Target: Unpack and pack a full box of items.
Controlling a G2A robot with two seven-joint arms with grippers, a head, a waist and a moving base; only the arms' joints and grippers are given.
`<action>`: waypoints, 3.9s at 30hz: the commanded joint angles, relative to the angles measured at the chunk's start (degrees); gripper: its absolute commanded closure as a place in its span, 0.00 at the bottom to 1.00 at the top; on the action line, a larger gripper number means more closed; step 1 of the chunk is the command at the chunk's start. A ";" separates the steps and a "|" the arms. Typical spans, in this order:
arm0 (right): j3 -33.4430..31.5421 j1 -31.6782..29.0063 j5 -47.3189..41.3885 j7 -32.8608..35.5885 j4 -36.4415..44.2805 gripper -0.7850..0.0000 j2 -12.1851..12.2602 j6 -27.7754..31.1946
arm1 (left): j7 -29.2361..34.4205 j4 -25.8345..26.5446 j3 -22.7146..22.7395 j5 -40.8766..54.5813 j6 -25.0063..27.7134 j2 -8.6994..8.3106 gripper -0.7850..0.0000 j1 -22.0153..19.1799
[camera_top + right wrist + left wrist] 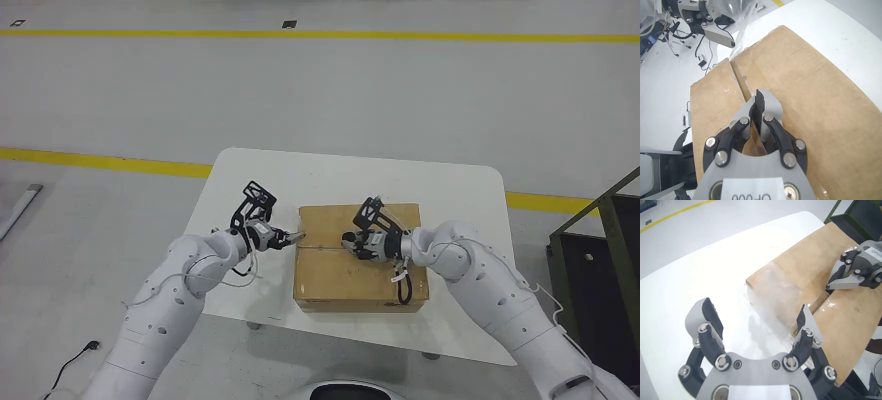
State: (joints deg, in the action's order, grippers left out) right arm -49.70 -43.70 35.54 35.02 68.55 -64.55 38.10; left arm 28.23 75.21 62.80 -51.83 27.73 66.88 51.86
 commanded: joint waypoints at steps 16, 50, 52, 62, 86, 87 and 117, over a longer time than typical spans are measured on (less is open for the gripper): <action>-1.20 -0.78 0.00 0.83 0.51 1.00 0.17 -0.05 | 9.69 0.84 -0.99 11.93 -0.90 0.42 0.00 -2.26; -1.40 -1.17 -0.30 2.55 1.50 1.00 -0.25 -2.65 | 10.08 5.95 1.72 13.99 -3.31 -0.27 1.00 0.04; -1.35 -1.04 -0.32 2.60 1.38 1.00 -0.32 -2.82 | 10.09 6.27 1.98 13.79 -3.33 -0.37 1.00 0.31; -1.30 -0.64 -0.53 3.11 1.00 1.00 -0.57 -3.57 | 8.88 8.81 2.74 13.50 -1.57 -0.76 1.00 1.54; -7.13 1.60 -4.50 5.10 2.69 0.45 0.57 2.99 | 6.23 10.14 4.44 13.94 0.77 -1.56 1.00 3.44; -7.44 1.78 -4.44 5.97 3.22 0.45 0.75 3.67 | 6.27 10.16 4.32 13.91 0.79 -1.55 1.00 3.32; -9.91 -1.25 -4.23 10.83 2.81 1.00 2.49 -2.06 | 7.77 14.43 -4.93 -3.69 3.74 -1.05 0.94 0.58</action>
State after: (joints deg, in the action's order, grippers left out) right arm -59.60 -44.81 30.99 46.03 71.15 -62.09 36.42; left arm 35.89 89.84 58.73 -55.09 31.22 65.69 52.73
